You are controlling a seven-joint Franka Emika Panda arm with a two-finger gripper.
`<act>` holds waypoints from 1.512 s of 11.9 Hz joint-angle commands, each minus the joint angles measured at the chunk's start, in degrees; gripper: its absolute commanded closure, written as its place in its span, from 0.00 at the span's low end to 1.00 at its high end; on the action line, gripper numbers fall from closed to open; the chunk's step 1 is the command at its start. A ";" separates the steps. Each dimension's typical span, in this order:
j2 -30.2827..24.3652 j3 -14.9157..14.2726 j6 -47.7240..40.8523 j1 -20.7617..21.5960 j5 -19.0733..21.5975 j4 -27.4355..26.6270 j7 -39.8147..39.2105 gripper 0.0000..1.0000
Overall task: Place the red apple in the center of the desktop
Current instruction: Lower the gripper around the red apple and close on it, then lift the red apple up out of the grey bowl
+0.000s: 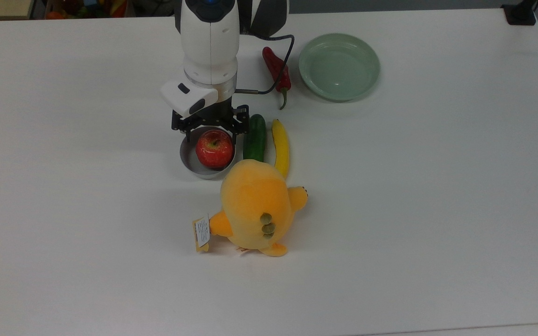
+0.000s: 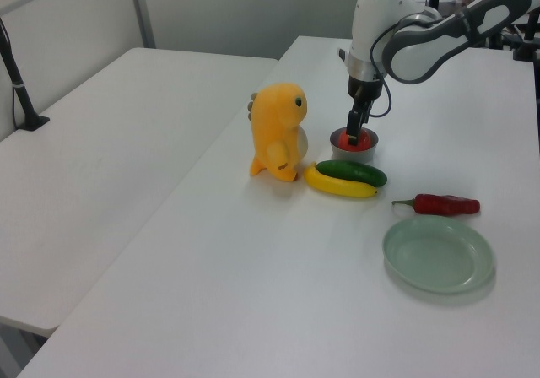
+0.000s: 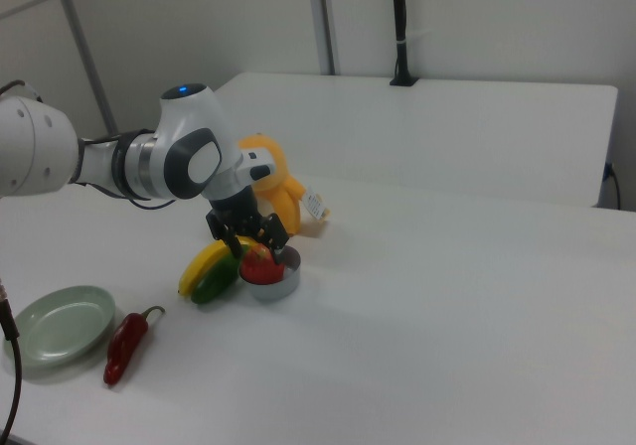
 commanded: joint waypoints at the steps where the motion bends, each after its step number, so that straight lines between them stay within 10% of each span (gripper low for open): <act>1: 0.68 -0.21 1.37 0.58 -2.32 -0.32 -0.68 0.00; 2: 0.68 -0.21 1.28 0.58 -3.46 -0.40 -0.51 0.05; 3: 0.51 -0.21 1.28 0.58 -3.82 -0.40 -0.16 0.53; 4: 0.51 -0.21 1.20 0.49 -3.82 -0.40 -0.51 0.69; 18: -13.56 -0.65 -17.85 -0.65 -2.24 -2.95 -11.48 0.70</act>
